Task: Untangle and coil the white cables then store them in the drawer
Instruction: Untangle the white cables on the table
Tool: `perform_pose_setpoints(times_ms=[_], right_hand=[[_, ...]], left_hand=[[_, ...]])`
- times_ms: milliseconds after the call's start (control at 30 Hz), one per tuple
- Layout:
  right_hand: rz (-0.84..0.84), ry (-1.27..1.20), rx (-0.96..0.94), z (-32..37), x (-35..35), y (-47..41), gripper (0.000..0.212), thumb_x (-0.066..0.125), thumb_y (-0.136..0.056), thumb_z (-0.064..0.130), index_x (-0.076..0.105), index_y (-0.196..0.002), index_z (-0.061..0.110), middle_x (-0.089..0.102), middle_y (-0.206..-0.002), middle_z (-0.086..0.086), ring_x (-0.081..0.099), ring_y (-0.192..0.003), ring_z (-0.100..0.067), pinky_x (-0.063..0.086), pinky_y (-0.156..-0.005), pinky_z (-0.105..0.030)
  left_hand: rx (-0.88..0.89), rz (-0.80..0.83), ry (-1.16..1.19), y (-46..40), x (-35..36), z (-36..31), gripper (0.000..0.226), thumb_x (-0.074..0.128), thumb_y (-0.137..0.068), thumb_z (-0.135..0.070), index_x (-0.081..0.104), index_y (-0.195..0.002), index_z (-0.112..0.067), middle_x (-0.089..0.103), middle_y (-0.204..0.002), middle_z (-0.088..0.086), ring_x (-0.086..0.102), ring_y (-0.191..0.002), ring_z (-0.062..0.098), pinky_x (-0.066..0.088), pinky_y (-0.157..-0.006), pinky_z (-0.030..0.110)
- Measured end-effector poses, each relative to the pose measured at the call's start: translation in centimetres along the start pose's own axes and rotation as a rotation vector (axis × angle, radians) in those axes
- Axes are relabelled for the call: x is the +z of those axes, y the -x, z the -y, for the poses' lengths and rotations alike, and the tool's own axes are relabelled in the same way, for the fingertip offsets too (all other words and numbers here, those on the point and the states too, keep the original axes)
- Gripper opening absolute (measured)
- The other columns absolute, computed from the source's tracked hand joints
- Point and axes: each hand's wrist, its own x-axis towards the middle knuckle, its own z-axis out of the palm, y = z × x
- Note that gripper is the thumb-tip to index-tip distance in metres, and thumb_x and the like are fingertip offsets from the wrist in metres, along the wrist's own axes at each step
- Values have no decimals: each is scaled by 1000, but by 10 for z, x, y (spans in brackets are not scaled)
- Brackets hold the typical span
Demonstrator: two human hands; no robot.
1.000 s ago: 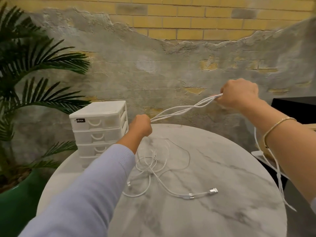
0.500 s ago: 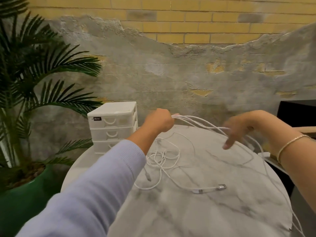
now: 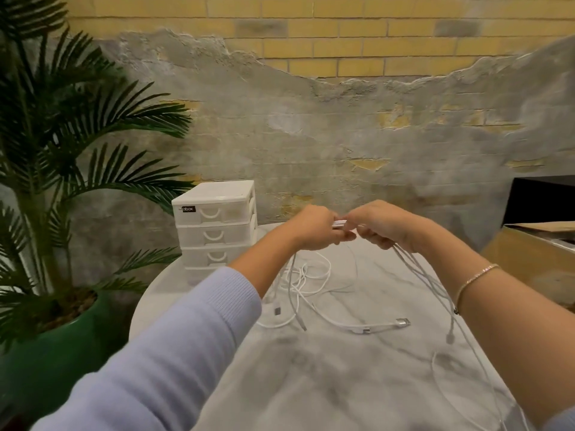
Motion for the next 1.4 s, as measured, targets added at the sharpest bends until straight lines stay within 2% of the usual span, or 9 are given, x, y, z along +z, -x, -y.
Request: perform_pose_setpoints(times_ms=[133,333,567,700,767,900,1133,1300,1400], right_hand=[[-183,4,-25,-21,-13,7,35,57,-89,42,71,-74,13,27,-38,8,20,-35,-10,17,-41,-19],[-264,182,9,-56,-20,14,34,58,-90,42,69,-72,15,29,-32,10,25,-39,-10,22,-42,-22],[-139,469,141,-70,7,3,45,35,-98,46,67,-90,16,61,-79,-3,51,-68,-15,41,-59,-25],[-119,539,40,-54,33,-5,60,20,-101,47,68,-108,11,66,-113,-9,55,-112,-27,37,-93,-29],[-95,445,-42,-43,51,-10,61,19,-100,47,70,-96,14,68,-101,-8,58,-102,-25,37,-88,-28],[-28,10,-40,-37,76,-19,62,21,-97,55,54,-65,14,51,-58,-2,43,-52,-19,35,-53,-25],[22,-113,38,-59,83,-28,58,39,-95,52,70,-86,4,34,-58,0,26,-50,-14,22,-45,-22],[13,-118,0,-76,88,-38,38,51,-94,41,66,-66,21,28,-53,3,23,-48,-11,19,-44,-21],[-21,-127,-5,-84,87,-41,35,52,-94,37,64,-67,20,29,-53,3,23,-44,-9,20,-41,-18]], left_hand=[[0,-25,254,26,5,25,29,53,-92,-44,61,-75,-22,56,-71,-8,50,-68,9,38,-60,19],[-115,8,333,48,25,61,40,36,-99,-42,56,-69,-23,44,-63,-5,39,-56,7,31,-53,19],[-97,31,99,44,38,59,43,35,-101,-38,50,-68,-14,45,-65,-9,46,-75,16,31,-67,26],[-36,42,37,38,39,46,39,41,-98,-42,63,-88,-12,54,-77,-1,49,-80,18,39,-72,30],[-2,36,-77,31,43,39,38,38,-98,-44,66,-100,-18,63,-93,3,54,-87,21,41,-73,32],[53,-38,-159,23,48,34,33,35,-98,-38,65,-107,-26,67,-106,1,59,-98,23,37,-70,28],[74,-82,-164,23,54,61,37,52,-89,-49,70,-89,-17,64,-80,-1,54,-77,18,30,-67,27],[-84,-73,-52,18,62,75,45,67,-74,-59,60,-68,-14,52,-65,-2,48,-69,15,30,-54,23],[-201,-21,197,16,67,88,28,76,-72,-42,58,-70,-20,57,-69,-5,51,-68,9,37,-56,22]])
